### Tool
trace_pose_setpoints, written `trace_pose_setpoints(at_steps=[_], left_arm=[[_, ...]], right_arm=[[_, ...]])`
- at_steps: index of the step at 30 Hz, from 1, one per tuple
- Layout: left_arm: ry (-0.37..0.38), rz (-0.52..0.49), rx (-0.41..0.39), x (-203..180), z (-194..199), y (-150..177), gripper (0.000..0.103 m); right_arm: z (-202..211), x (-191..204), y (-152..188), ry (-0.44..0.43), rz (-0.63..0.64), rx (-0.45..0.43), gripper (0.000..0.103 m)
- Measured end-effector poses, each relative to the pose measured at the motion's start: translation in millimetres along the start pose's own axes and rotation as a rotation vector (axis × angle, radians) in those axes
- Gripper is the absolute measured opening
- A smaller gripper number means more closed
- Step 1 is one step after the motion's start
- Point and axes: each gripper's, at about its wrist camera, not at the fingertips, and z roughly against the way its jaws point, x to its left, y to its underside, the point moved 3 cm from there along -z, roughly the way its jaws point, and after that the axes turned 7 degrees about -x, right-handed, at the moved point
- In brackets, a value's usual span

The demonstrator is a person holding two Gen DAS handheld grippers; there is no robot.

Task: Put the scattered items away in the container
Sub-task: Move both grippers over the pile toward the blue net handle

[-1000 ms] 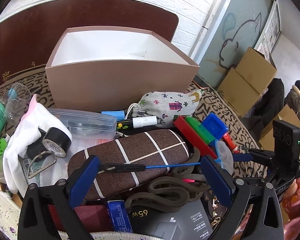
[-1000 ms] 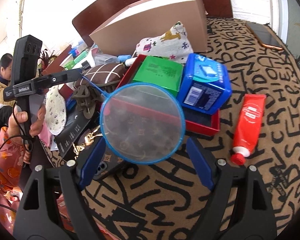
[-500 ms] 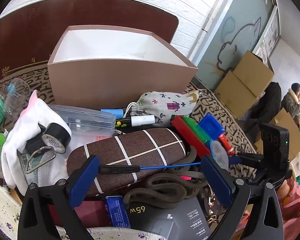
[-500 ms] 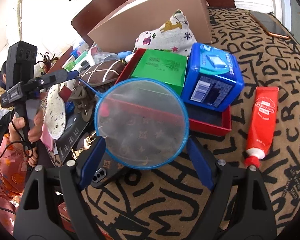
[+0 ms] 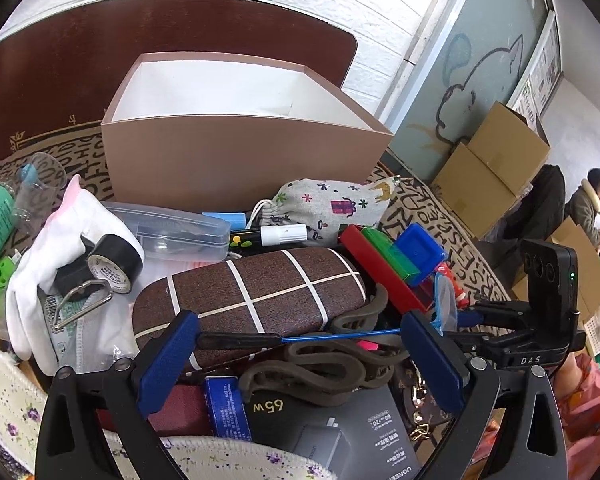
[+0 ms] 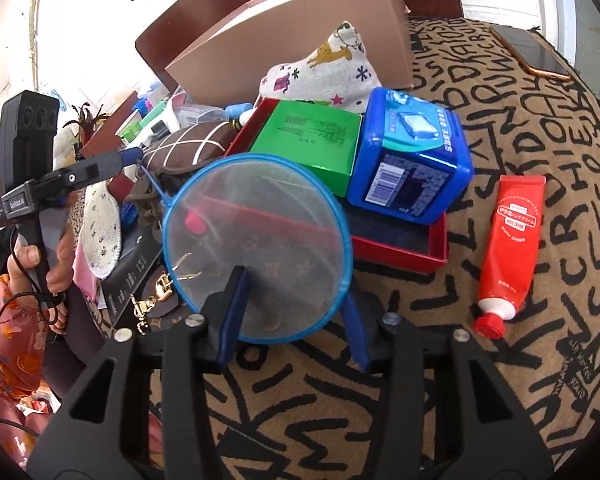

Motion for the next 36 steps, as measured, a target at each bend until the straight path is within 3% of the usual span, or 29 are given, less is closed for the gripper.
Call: trace_pose_setpoints(at_steps=[17,21,24,32,36], left_arm=[[0.009,0.021,-0.047,-8,19,-5,0.101],[0.041,0.026,-0.058,-13,22,-9,0.101],[0.004,-0.012,-0.063,-19,21,-10,0.101],[-0.019,-0.016,0.025,-11,12,6,0.101],[-0.078,-0.138,0.085,-14,10,14,0.101]], right_arm=[[16,3,-11,-0.011,-0.010,-0.048,0.047],[21,4,-16,-0.027,-0.015,-0.067,0.046],[23,8,-22,-0.031,-0.003,-0.079,0.046],[21,7,-24,-0.027,0.006,-0.072,0.045],[22,7,-23,-0.028,0.008,-0.068,0.045]])
